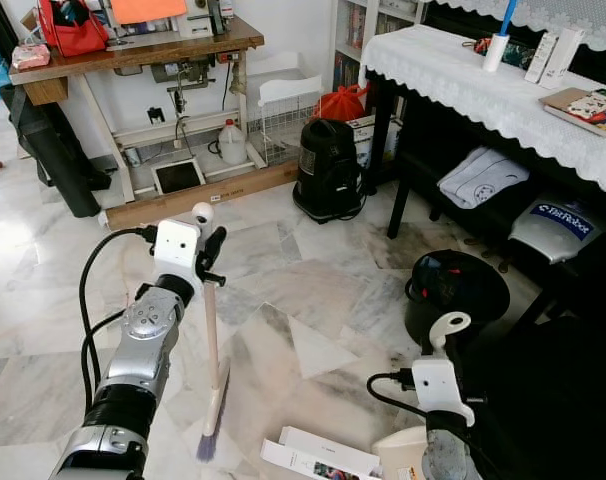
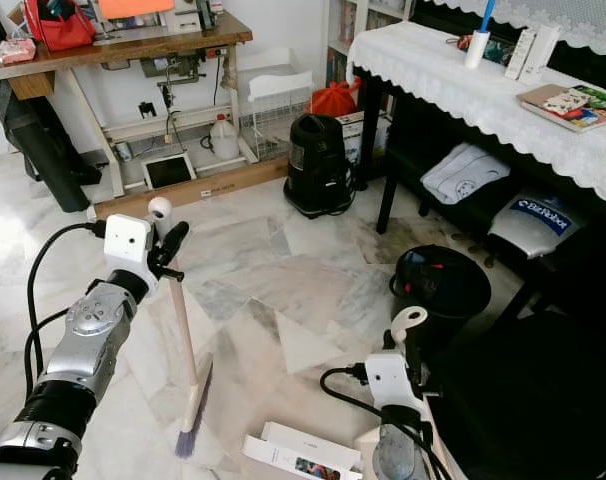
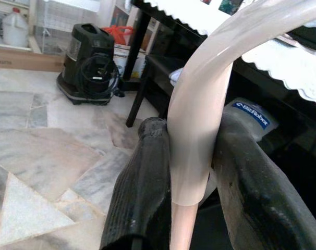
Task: Sweep floor
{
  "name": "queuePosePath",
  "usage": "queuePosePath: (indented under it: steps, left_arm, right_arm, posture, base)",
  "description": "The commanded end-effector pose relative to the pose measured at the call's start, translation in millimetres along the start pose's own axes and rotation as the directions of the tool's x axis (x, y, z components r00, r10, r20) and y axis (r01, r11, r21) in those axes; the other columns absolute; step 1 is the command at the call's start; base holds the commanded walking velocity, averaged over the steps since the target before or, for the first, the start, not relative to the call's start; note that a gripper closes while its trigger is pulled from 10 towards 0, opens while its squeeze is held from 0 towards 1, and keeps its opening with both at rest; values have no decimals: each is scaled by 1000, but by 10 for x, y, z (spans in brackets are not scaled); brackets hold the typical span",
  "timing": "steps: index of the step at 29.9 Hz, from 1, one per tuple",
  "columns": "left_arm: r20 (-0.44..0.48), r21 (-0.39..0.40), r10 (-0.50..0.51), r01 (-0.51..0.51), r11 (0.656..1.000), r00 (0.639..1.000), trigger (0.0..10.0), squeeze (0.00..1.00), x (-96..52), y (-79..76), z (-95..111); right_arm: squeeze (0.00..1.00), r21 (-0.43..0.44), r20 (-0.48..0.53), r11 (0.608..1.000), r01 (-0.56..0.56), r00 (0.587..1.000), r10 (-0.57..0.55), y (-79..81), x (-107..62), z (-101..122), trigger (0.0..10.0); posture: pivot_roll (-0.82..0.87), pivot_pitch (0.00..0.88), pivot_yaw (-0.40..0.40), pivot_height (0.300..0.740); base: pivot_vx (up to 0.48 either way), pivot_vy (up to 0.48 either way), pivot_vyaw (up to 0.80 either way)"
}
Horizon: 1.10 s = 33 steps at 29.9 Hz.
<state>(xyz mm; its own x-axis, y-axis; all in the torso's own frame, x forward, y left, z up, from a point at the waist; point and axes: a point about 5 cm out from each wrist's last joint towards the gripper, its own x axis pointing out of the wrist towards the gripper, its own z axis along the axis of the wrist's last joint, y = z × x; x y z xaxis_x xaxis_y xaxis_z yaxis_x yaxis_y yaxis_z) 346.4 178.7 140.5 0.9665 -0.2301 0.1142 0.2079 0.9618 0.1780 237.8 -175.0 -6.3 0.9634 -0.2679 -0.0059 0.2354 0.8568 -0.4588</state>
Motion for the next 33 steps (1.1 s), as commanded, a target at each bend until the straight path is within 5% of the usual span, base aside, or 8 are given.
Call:
queuePosePath:
  steps: [1, 11, 16, 22, 26, 33]
  left_arm:
    - [16, 40, -19, 19, 999, 1000, 10000, 0, 23, 57, 100]
    - [-202, 34, -63, 71, 997, 977, 10000, 0, -24, -64, -291]
    - [-243, -59, -128, 117, 991, 962, 10000, 0, -30, -195, -356]
    - [-213, -141, -161, 133, 981, 964, 10000, 0, 7, -286, -331]
    - [-179, -136, -85, 61, 989, 980, 10000, 0, 43, -251, -277]
    - [-195, -144, -123, 96, 985, 973, 10000, 0, 33, -290, -300]
  right_arm:
    - [0, -27, -88, 999, -21, 996, 18, 29, -132, -158, 10000]
    - [0, 36, -186, 997, 61, 981, -54, -9, -280, -295, 10000]
    - [0, 37, -195, 997, 75, 979, -67, -51, -283, -321, 10000]
    - [0, 40, -191, 995, 92, 978, -83, -105, -243, -319, 10000]
    - [0, 41, -189, 995, 95, 978, -85, -119, -238, -321, 10000]
    - [0, 44, -193, 994, 99, 977, -89, -132, -245, -332, 10000]
  posture:
    - [149, 58, 47, 740]
    - [129, 48, 48, 740]
    - [126, 46, 45, 740]
    - [121, 48, 42, 740]
    - [117, 52, 39, 740]
    - [115, 63, 38, 740]
  base:
    - [0, 0, 0]
    - [0, 0, 0]
    - [0, 0, 0]
    - [0, 0, 0]
    - [0, 0, 0]
    - [0, 0, 0]
